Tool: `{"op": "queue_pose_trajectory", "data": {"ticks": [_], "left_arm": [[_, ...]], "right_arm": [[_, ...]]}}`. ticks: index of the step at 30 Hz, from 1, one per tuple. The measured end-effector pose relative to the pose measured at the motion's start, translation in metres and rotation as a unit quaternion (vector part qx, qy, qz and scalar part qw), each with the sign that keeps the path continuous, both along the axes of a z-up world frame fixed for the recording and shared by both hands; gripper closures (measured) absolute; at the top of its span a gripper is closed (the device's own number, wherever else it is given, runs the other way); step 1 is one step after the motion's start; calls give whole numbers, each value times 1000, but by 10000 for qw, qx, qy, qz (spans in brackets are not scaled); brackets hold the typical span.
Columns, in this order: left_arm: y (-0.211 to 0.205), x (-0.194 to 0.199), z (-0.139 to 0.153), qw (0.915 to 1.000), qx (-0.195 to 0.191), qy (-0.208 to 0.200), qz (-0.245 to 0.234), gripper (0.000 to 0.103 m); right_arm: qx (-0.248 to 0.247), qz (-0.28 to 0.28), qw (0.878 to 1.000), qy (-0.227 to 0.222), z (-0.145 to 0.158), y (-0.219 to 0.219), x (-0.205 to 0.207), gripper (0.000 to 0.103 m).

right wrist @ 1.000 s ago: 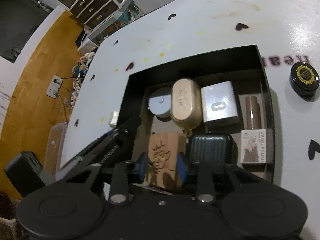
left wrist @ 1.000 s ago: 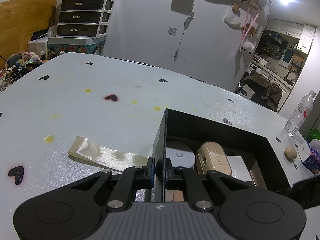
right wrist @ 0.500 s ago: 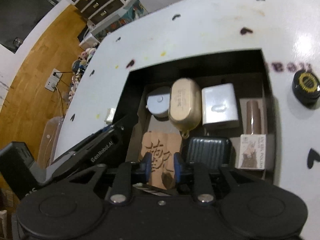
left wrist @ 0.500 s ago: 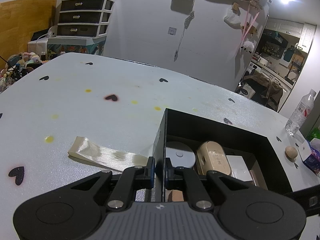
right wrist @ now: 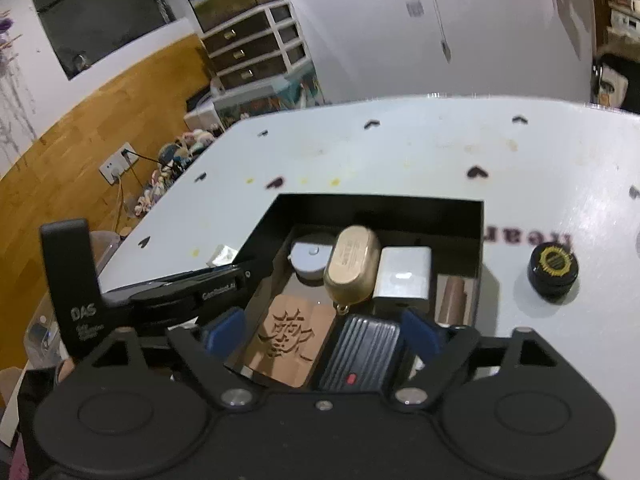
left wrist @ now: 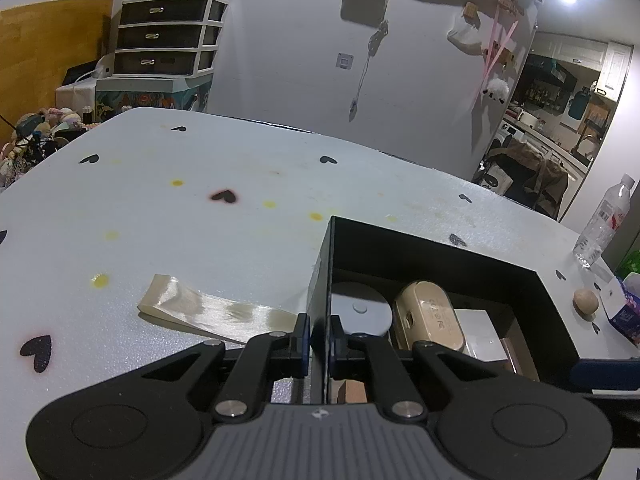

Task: Organize rigid objects
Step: 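Move the right gripper to the round black tin with gold label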

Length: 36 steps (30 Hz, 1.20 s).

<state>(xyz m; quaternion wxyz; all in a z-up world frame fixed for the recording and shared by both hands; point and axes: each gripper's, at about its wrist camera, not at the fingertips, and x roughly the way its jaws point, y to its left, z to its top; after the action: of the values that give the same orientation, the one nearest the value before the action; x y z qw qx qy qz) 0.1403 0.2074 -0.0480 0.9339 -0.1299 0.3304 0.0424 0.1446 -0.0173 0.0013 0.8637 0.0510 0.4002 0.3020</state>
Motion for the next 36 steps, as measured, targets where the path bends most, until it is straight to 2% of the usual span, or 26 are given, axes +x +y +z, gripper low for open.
{"op": "queue_pose_trajectory", "data": {"ticks": [4,9,16,21,25,29,31,36], "left_arm": [[0,0,0,10000,28,7,1,94],[-3,1,1,9999,137,42,1,95],[-9,2,3,9993,356,72,2,97],[-15,2,3,9983,579,81,5,99],[-18,2,3,9974,715,89,16,100],[-22,2,2,9962,864,78,48,100],[-26,2,2,9951,989,74,59,99],[-27,2,2,9944,1051,89,88,99]], "right_arm": [[-27,-63,9994,-332,-3,-10,-10,3],[-207,-264,9955,-882,-8,-29,-20,0],[-348,-955,9903,-952,-19,-76,-7,0],[-562,-1738,9779,-1018,-33,-119,11,0],[-877,-2132,9655,-1210,-42,-139,24,0],[-1048,-2148,9622,-1302,-49,-143,43,0],[-1058,-2154,9627,-1250,-51,-140,54,5],[-1119,-1631,9742,-1087,-62,-117,78,14]]}}
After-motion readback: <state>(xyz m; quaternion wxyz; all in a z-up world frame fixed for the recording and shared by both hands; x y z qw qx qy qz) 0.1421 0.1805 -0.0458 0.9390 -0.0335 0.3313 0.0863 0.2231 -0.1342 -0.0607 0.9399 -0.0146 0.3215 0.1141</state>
